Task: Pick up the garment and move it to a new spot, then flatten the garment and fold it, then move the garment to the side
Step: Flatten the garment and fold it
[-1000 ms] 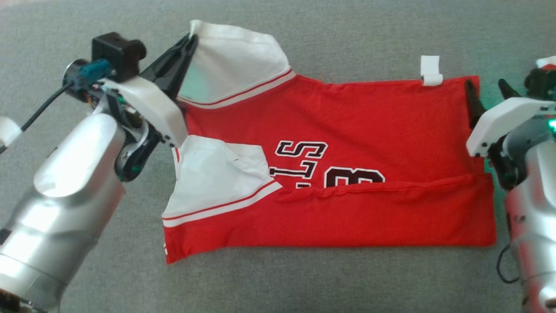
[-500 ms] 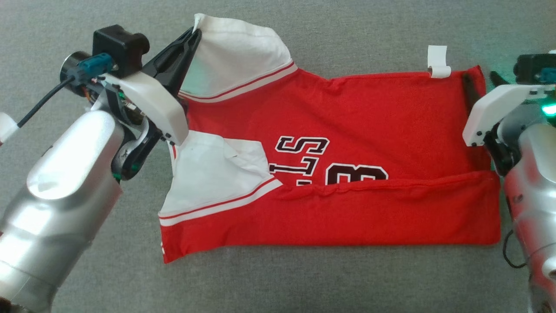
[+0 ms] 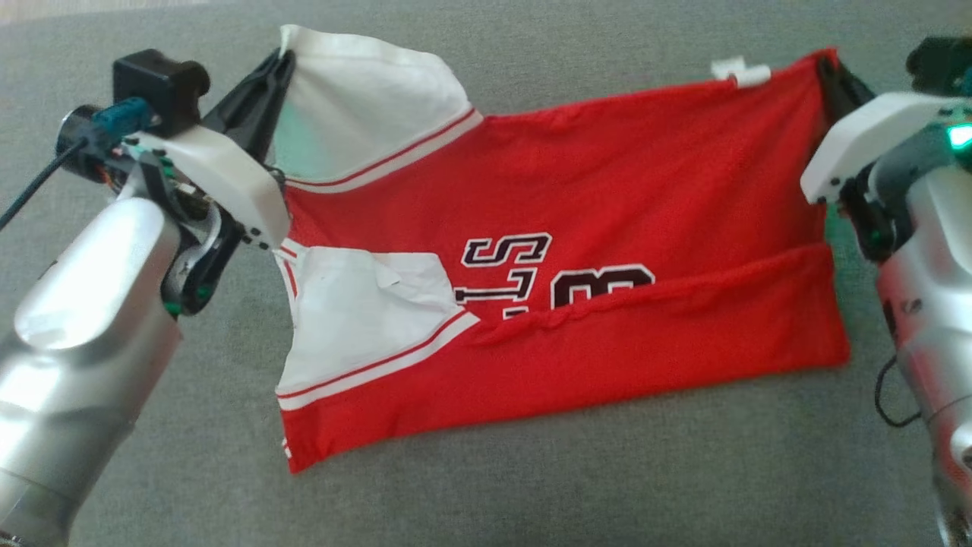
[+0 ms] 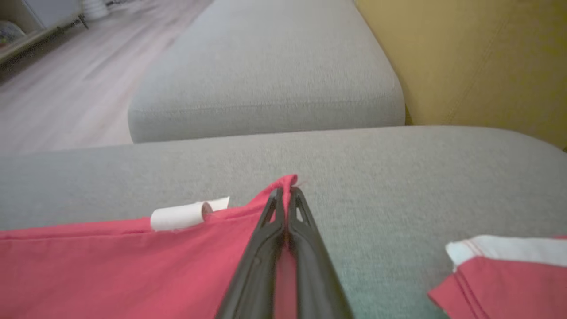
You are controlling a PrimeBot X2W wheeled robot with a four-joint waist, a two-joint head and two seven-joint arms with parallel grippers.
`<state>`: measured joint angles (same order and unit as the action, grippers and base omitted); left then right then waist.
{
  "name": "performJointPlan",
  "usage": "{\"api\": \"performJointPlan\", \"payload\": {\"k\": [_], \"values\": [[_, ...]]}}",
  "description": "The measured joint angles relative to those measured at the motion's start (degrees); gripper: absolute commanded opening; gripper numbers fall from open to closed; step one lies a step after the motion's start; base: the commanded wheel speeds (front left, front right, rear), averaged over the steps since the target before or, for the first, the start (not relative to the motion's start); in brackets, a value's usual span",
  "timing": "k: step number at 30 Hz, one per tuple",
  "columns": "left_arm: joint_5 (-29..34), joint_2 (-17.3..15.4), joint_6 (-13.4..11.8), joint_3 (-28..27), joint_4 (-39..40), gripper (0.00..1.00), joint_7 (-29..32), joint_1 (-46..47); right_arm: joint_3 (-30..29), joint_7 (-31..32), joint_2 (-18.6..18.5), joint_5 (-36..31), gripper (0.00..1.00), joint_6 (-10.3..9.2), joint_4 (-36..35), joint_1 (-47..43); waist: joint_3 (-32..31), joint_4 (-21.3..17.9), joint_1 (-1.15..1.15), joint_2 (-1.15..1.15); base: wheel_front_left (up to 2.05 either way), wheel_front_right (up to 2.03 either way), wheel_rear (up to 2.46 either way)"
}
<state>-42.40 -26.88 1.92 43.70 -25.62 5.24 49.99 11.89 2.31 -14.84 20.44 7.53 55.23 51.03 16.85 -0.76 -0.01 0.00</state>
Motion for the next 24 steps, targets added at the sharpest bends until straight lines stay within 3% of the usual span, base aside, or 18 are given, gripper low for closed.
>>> {"api": "performJointPlan", "payload": {"k": [7, 13, 24], "values": [[0.2, -0.1, -0.2, -0.4, -2.2, 0.00, -0.8, 1.4, 3.5, -0.3, -1.8, 5.1, 0.00, 0.00, -3.5, 2.3, 1.3, 0.1, 0.00, 0.00, 0.00, 0.00, 0.00], [3.1, 0.3, 0.7, -0.3, -6.8, 0.00, -2.5, 8.2, 5.6, 0.2, -2.6, 8.8, 0.00, 0.00, -4.0, 7.4, 4.0, 0.1, 0.01, 0.00, 0.00, 0.00, 0.00], [8.3, 5.1, 1.2, -0.3, -21.5, 0.00, -12.1, 22.2, 8.2, -5.4, -3.3, 11.1, 0.00, 0.00, -1.0, 15.5, 8.8, 0.0, 0.02, 0.00, 0.00, 0.00, 0.00]]}}
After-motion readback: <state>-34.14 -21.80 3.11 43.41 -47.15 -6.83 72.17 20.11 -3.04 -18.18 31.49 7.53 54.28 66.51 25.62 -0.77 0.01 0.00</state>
